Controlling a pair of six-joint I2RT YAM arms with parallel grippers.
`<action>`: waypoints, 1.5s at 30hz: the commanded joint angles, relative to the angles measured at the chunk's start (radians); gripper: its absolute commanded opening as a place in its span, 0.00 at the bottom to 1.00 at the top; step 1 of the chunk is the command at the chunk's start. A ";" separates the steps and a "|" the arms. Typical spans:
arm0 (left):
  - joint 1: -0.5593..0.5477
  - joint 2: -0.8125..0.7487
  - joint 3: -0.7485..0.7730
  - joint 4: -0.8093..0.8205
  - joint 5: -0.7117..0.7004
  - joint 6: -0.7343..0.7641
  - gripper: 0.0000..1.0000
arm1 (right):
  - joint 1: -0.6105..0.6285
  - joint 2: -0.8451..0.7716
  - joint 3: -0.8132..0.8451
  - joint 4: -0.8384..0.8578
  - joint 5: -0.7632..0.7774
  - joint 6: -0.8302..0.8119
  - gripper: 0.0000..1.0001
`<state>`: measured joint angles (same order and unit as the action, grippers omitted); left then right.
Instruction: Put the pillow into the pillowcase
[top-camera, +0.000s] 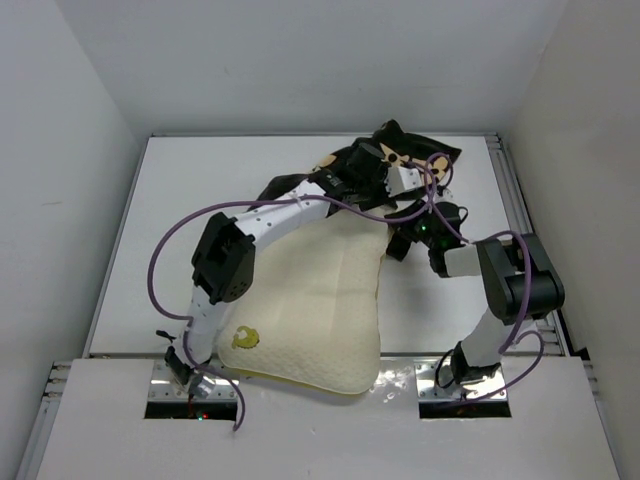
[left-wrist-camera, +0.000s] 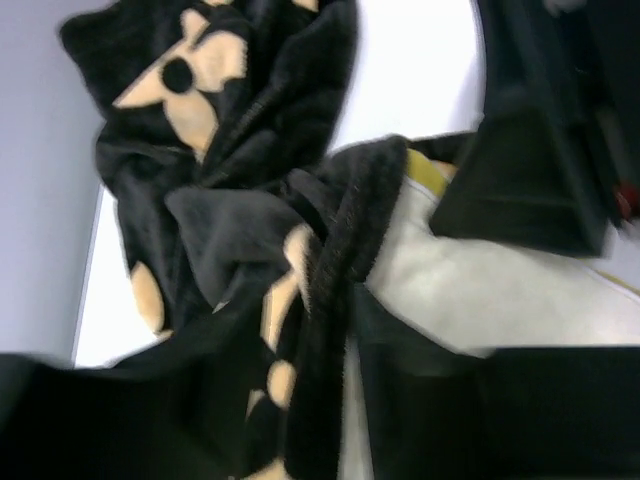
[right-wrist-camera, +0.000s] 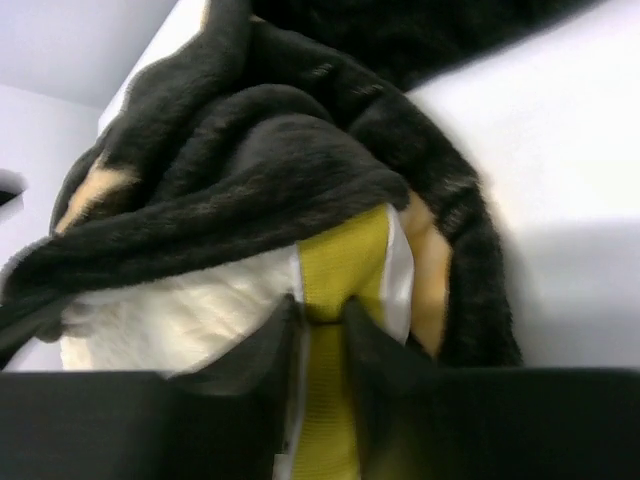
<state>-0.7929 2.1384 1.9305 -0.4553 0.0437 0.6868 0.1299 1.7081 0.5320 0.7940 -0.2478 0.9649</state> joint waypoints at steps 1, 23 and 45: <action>-0.017 0.029 0.009 0.144 -0.087 -0.004 0.43 | 0.048 -0.027 0.034 0.053 -0.041 -0.009 0.17; -0.005 0.038 0.338 -0.291 0.525 0.064 0.00 | 0.154 -0.326 -0.089 0.353 -0.142 -0.182 0.00; 0.001 -0.129 -0.007 -0.465 0.470 0.201 0.00 | 0.140 -0.228 0.289 -0.579 0.117 -0.277 0.78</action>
<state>-0.7536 2.0453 1.9747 -0.8276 0.4774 0.9592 0.2703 1.5452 0.7391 0.3622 -0.0586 0.7750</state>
